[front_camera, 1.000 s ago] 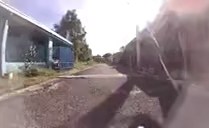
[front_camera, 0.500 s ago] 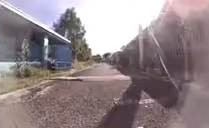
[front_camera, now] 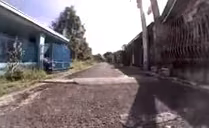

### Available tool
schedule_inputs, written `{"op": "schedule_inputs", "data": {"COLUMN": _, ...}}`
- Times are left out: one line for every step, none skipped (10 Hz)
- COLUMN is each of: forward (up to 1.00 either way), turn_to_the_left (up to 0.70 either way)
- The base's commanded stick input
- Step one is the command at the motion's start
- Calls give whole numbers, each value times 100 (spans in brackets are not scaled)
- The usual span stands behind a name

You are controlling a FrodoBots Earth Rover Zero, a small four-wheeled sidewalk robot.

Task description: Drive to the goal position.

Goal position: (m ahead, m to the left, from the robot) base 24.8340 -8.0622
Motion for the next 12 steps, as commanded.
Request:
{"op": "schedule_inputs", "data": {"forward": 70, "turn_to_the_left": 0}}
{"op": "schedule_inputs", "data": {"forward": 70, "turn_to_the_left": 0}}
{"op": "schedule_inputs", "data": {"forward": 70, "turn_to_the_left": 0}}
{"op": "schedule_inputs", "data": {"forward": 70, "turn_to_the_left": 0}}
{"op": "schedule_inputs", "data": {"forward": 70, "turn_to_the_left": 0}}
{"op": "schedule_inputs", "data": {"forward": 70, "turn_to_the_left": 0}}
{"op": "schedule_inputs", "data": {"forward": 70, "turn_to_the_left": 0}}
{"op": "schedule_inputs", "data": {"forward": 70, "turn_to_the_left": 0}}
{"op": "schedule_inputs", "data": {"forward": 70, "turn_to_the_left": 0}}
{"op": "schedule_inputs", "data": {"forward": 70, "turn_to_the_left": 0}}
{"op": "schedule_inputs", "data": {"forward": 70, "turn_to_the_left": 0}}
{"op": "schedule_inputs", "data": {"forward": 70, "turn_to_the_left": 0}}
